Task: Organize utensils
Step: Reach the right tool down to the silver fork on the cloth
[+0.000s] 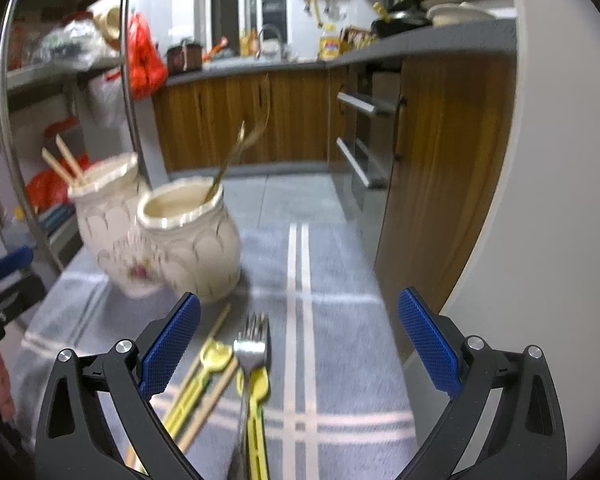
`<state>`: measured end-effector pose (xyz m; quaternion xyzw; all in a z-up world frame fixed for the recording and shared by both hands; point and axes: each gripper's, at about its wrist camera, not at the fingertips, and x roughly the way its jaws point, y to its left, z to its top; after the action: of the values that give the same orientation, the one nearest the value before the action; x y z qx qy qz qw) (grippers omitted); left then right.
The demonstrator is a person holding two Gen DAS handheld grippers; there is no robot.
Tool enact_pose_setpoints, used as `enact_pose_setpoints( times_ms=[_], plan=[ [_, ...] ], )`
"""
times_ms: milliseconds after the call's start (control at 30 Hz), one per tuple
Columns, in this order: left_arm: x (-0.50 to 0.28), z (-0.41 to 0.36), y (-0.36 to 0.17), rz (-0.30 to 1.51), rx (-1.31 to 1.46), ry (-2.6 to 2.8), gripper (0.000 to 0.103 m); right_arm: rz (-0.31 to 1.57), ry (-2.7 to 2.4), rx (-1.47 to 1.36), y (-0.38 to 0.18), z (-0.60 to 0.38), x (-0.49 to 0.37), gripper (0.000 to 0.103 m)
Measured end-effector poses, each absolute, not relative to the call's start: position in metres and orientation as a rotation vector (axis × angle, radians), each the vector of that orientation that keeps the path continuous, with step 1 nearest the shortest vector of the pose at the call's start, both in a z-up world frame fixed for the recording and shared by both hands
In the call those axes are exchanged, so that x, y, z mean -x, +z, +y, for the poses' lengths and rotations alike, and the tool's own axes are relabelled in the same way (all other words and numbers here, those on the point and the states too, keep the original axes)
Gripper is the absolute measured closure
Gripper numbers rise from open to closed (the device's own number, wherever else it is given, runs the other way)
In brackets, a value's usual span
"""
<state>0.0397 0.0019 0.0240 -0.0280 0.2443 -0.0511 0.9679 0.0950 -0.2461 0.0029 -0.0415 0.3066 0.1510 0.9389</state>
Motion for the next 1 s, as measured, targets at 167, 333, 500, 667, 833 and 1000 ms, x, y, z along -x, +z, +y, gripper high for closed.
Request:
enact_pose_setpoints(
  times_ms=[167, 333, 500, 667, 833, 1000],
  plan=[
    [-0.044, -0.004, 0.014, 0.526, 0.039, -0.119, 0.005, 0.692, 0.311, 0.156, -0.010, -0.238, -0.097, 0.005],
    [-0.048, -0.007, 0.008, 0.554, 0.014, -0.119, 0.005, 0.739, 0.306, 0.203, -0.023, -0.231, -0.102, 0.005],
    [-0.047, -0.010, 0.006, 0.563, 0.004, -0.131, 0.005, 0.755, 0.322, 0.246, -0.027, -0.217, -0.104, 0.008],
    [-0.048, -0.011, 0.005, 0.572, 0.002, -0.137, 0.006, 0.793, 0.335, 0.288, -0.033, -0.201, -0.109, 0.036],
    [-0.049, -0.010, 0.004, 0.580, 0.008, -0.147, 0.005, 0.819, 0.346, 0.319, -0.040, -0.191, -0.114, 0.054],
    [-0.048, -0.010, 0.004, 0.583, 0.011, -0.155, 0.006, 0.820, 0.334, 0.325, -0.041, -0.188, -0.117, 0.063]
  ],
)
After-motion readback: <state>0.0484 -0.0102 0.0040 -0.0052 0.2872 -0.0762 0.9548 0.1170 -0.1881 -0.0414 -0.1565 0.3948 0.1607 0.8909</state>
